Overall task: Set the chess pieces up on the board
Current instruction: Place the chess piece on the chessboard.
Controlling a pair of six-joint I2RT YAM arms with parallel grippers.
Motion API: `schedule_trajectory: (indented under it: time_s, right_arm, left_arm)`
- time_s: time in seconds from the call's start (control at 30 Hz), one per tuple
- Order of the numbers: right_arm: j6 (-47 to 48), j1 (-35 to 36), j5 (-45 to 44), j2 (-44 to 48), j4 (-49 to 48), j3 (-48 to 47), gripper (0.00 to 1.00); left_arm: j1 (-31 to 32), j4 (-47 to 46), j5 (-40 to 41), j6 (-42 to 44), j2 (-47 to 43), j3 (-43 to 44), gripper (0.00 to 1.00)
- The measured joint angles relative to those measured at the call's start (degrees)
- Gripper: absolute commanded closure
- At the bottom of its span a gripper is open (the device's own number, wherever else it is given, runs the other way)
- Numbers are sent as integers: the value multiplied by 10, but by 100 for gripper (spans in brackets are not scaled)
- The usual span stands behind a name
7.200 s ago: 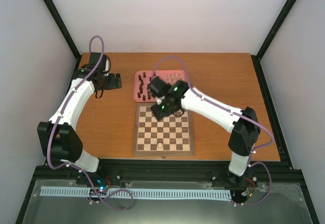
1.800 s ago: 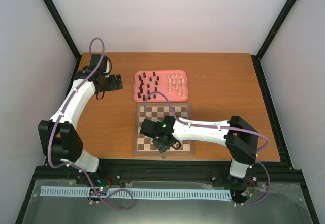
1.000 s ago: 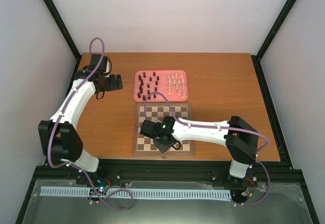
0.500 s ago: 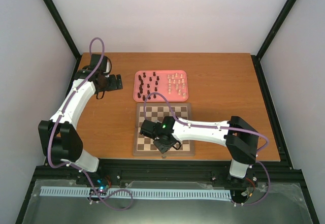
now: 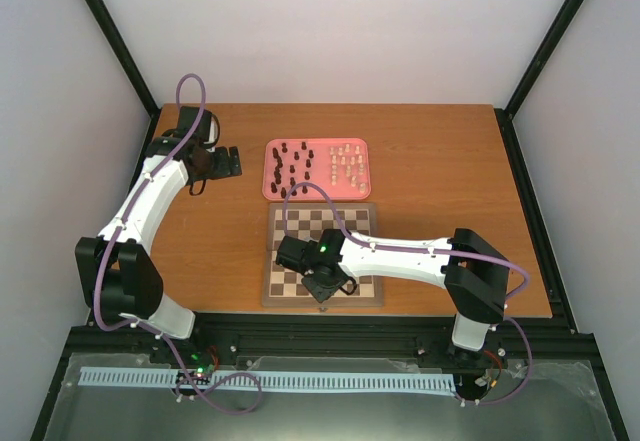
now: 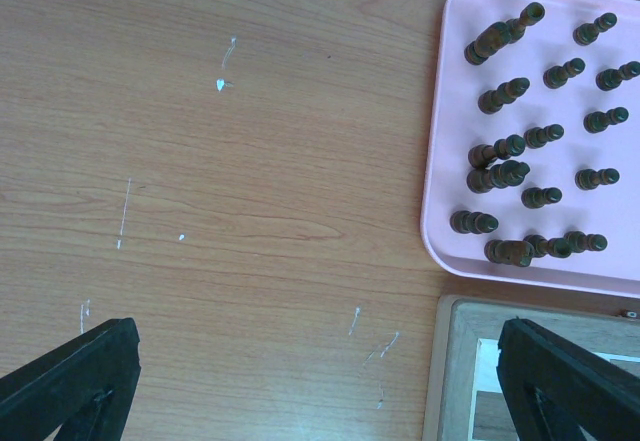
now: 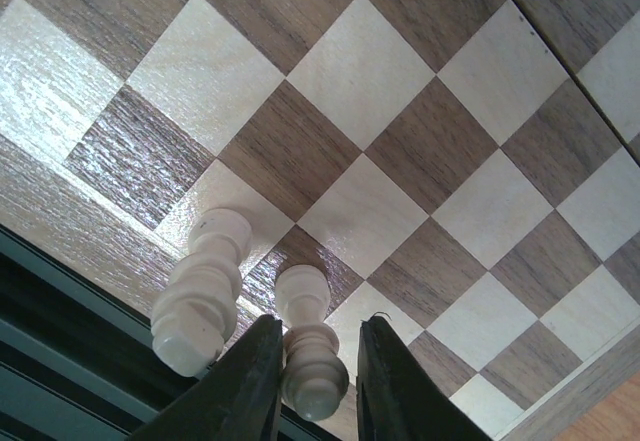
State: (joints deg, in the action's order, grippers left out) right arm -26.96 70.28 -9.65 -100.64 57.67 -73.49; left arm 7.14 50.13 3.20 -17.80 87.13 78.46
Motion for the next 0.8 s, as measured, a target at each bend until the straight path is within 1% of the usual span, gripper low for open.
schedule_trajectory:
  time_s: [0.13, 0.27, 0.37, 0.43, 0.7, 0.8]
  right_arm:
    - [-1, 0, -1, 0, 4, -1, 72]
    - [-3, 0, -5, 0, 7, -3, 71]
    - [-5, 0, -10, 0, 9, -4, 63]
    - [-6, 1, -18, 0, 12, -5, 61]
    - [-10, 1, -45, 0, 19, -19, 57]
    - [-9, 1, -54, 0, 21, -24, 57]
  left_arm:
    - [0, 0, 0, 0, 0, 0, 0]
    - [0, 0, 0, 0, 0, 0, 0]
    - [0, 0, 0, 0, 0, 0, 0]
    - [0, 0, 0, 0, 0, 0, 0]
    - [0, 0, 0, 0, 0, 0, 0]
    - [0, 0, 0, 0, 0, 0, 0]
